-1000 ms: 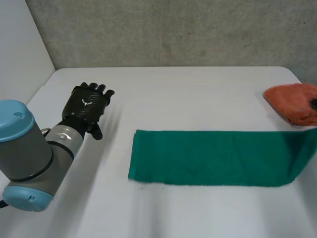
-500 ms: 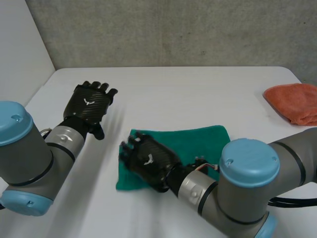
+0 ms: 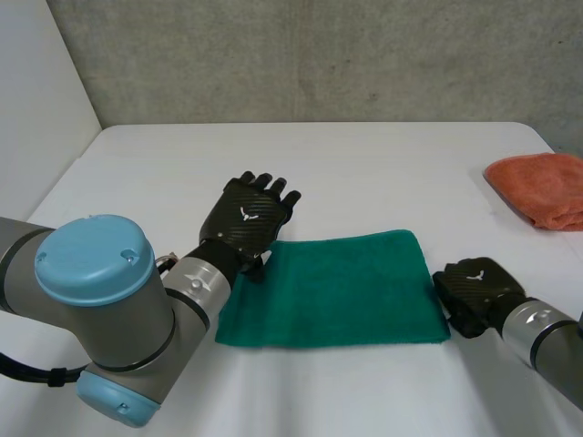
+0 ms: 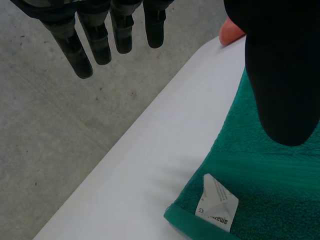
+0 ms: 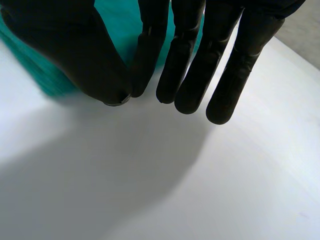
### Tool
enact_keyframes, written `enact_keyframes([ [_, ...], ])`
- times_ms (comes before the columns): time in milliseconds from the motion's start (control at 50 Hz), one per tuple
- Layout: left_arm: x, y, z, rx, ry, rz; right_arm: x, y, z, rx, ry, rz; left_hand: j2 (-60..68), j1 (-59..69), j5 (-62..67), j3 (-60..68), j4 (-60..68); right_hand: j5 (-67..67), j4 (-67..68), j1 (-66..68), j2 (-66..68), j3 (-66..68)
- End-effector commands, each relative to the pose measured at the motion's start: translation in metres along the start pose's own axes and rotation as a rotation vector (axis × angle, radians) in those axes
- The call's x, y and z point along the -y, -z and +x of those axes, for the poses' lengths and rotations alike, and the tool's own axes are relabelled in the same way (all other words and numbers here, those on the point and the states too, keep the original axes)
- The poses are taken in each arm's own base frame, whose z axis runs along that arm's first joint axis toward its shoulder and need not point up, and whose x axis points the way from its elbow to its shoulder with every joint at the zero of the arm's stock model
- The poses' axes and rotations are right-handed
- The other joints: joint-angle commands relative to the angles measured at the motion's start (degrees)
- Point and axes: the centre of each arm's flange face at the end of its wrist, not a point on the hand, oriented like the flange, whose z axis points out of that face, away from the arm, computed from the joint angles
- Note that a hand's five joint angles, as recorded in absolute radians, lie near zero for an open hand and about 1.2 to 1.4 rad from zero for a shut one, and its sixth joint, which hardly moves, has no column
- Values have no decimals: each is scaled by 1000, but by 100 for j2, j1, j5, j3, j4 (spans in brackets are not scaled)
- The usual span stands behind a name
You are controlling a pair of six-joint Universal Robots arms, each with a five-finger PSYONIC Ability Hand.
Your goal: Fold the laundry.
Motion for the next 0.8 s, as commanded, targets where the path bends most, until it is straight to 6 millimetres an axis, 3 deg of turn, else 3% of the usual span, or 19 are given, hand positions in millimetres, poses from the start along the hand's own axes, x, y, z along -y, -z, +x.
enact_keyframes([
  [20,7,4,-11,34,3,0,34,-2,4,-101,142,80,-147,-84,-246,-188,-140,1399,1225,2293,1261,1238],
  [100,14,7,-28,106,13,-3,70,6,-29,-40,199,204,-164,-101,-263,-204,-157,1399,1225,2293,1261,1238],
  [140,13,9,-37,139,33,-12,77,8,-43,-4,203,229,-164,-101,-263,-204,-157,1399,1225,2293,1261,1238],
  [160,13,9,-39,145,41,-14,78,10,-48,10,198,233,-164,-101,-263,-204,-157,222,49,1117,85,61],
  [180,12,10,-39,146,49,-18,77,13,-57,40,177,229,-164,-101,-263,-204,-157,-3104,-3277,-2209,-3241,-3264],
  [200,10,11,-39,144,67,-26,75,14,-60,49,164,225,-169,-106,-267,-209,-161,-4269,-4442,-3374,-4407,-4430],
  [280,6,14,-37,135,106,-39,58,20,-65,78,99,177,-169,-106,-267,-209,-161,-4819,-4993,-3925,-4957,-4980],
  [360,5,14,-35,127,132,-42,43,20,-60,68,59,124,-169,-106,-267,-209,-161,-4652,-4825,-3757,-4789,-4812],
  [480,4,14,-32,115,144,-43,13,17,-36,37,-18,32,-169,-106,-267,-209,-161,-3945,-4118,-3050,-4083,-4106],
  [620,2,14,-30,110,146,-51,7,14,-31,30,-29,50,-169,-106,-267,-209,-161,-3205,-3379,-2311,-3343,-3366],
  [700,1,14,-29,109,147,-53,7,10,-26,10,-30,64,-169,-106,-267,-209,-161,-1595,-1768,-700,-1733,-1756],
  [720,1,14,-29,109,147,-53,6,9,-23,1,-37,64,-169,-106,-267,-209,-161,-141,-314,754,-278,-302],
  [760,1,14,-29,109,147,-53,6,8,-20,-4,-42,66,-169,-106,-267,-209,-161,1392,1218,2286,1254,1231],
  [800,1,15,-30,110,147,-52,5,5,-18,-9,-45,63,-169,-106,-267,-209,-161,1399,1225,2293,1261,1238],
])
